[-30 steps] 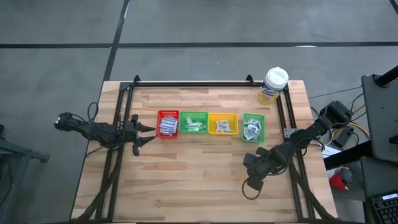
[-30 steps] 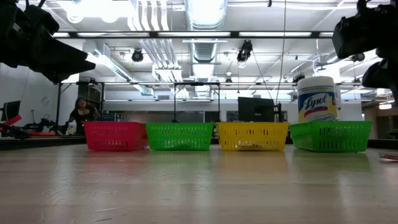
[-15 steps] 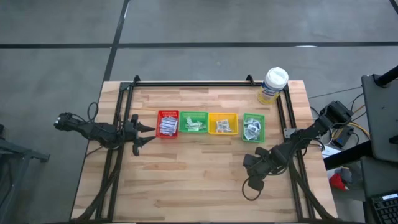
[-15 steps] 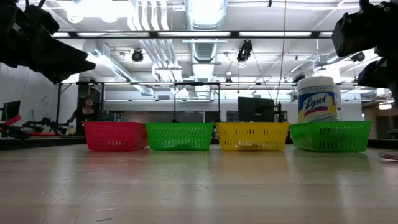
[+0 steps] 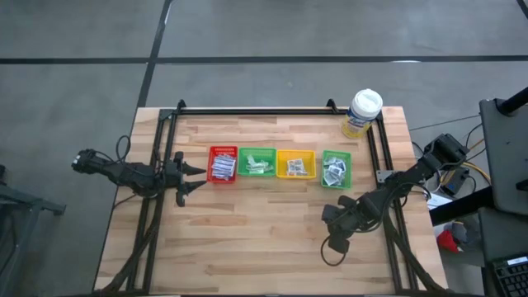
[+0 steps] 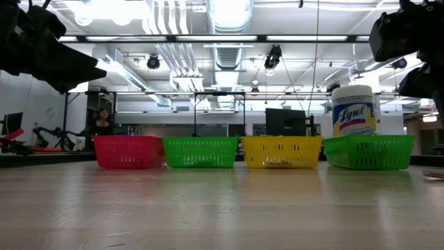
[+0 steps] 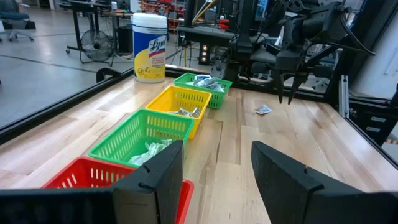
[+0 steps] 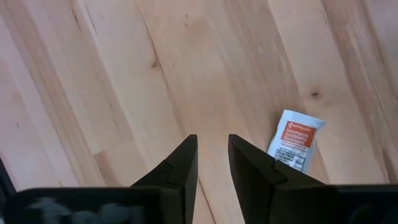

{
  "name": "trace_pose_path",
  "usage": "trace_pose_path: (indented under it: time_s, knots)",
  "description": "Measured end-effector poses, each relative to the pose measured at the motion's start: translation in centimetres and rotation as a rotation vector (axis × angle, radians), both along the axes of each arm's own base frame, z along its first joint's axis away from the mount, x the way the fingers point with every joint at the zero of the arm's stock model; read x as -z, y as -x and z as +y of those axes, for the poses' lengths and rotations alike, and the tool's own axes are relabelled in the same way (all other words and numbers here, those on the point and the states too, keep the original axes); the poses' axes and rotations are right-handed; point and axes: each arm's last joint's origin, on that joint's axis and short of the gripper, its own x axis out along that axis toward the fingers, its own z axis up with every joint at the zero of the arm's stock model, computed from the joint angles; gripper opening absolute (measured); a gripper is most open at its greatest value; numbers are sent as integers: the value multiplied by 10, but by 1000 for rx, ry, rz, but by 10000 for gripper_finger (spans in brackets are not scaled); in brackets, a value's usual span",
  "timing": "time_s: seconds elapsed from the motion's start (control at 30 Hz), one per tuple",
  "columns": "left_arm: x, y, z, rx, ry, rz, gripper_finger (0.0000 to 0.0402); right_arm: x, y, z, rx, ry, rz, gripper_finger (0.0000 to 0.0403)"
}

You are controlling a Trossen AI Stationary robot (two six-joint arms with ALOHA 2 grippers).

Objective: Pick & Place First Aid Supplies
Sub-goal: Put the orange ointment pack into the yellow bin

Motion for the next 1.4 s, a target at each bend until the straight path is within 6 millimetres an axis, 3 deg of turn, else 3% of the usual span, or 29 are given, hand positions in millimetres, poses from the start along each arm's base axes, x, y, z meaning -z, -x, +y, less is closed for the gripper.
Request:
trace_pose_path:
  time_s: [0.47,0.93,1.1,1.4]
  knots:
    - [0,0,0,-1,0,0,188,-1,0,0,49,21,41,68]
    - [0,0,0,0,-1,3,188,20,-43,26,-91,299,389,63]
    - [0,0,0,0,-1,3,188,20,-54,34,-166,293,370,69]
    - [0,0,0,0,-1,3,188,15,-54,34,-178,277,361,78]
